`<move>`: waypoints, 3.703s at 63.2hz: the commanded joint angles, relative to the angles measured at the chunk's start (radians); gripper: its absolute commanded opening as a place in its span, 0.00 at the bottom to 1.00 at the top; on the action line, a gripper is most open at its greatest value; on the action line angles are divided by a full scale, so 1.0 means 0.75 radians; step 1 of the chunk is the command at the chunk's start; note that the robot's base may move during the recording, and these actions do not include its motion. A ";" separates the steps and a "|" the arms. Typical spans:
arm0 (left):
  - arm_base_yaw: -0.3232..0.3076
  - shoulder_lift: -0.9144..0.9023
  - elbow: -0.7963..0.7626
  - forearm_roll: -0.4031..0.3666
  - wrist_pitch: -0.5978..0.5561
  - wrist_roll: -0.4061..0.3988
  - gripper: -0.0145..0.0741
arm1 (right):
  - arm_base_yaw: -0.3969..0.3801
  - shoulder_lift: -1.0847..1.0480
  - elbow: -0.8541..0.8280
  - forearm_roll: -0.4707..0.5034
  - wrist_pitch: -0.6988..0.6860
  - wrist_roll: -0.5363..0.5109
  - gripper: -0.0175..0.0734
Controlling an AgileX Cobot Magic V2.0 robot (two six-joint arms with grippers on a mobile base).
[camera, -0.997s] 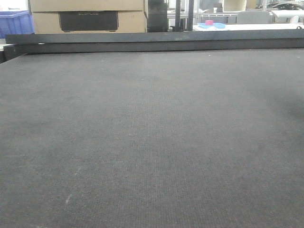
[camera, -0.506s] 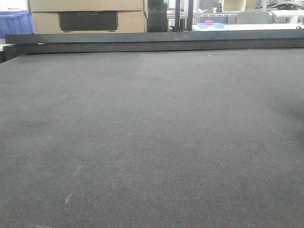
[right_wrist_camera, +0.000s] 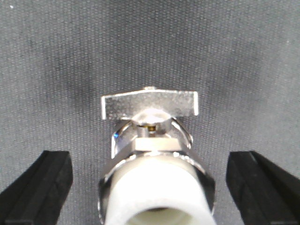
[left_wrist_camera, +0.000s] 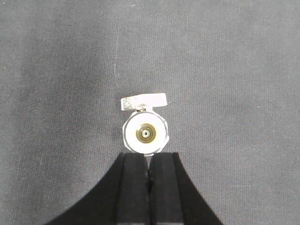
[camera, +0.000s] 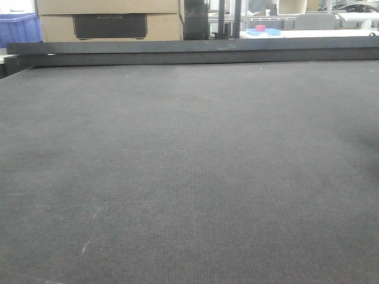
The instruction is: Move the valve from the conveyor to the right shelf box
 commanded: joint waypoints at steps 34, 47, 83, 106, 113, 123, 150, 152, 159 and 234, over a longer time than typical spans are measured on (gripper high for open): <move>-0.002 0.006 -0.011 -0.148 0.016 -0.015 0.04 | -0.003 -0.001 0.001 -0.005 -0.001 -0.001 0.01; -0.002 0.087 -0.092 -0.101 0.062 -0.030 0.04 | -0.003 -0.001 0.001 0.010 0.004 -0.001 0.01; -0.002 0.458 -0.388 0.011 0.306 -0.030 0.73 | -0.003 -0.001 0.001 0.033 -0.031 -0.001 0.01; -0.002 0.538 -0.224 0.009 0.202 -0.030 0.72 | -0.003 -0.001 0.001 0.033 -0.049 -0.001 0.01; -0.002 0.538 -0.175 0.009 0.119 -0.030 0.72 | -0.003 -0.001 0.001 0.033 -0.049 -0.001 0.01; -0.002 0.538 -0.173 -0.007 0.085 -0.030 0.72 | -0.003 -0.001 0.001 0.033 -0.049 -0.001 0.01; -0.002 0.554 -0.173 -0.007 0.089 -0.030 0.72 | -0.003 -0.001 0.001 0.033 -0.054 -0.001 0.01; -0.002 0.561 -0.173 -0.007 0.089 -0.030 0.72 | -0.003 -0.001 0.001 0.033 -0.057 -0.001 0.01; -0.002 0.592 -0.173 -0.007 0.089 -0.030 0.72 | -0.003 -0.001 0.001 0.033 -0.057 -0.001 0.01; -0.010 0.308 -0.362 -0.120 0.295 0.162 0.04 | -0.003 -0.337 -0.159 0.033 0.018 -0.001 0.01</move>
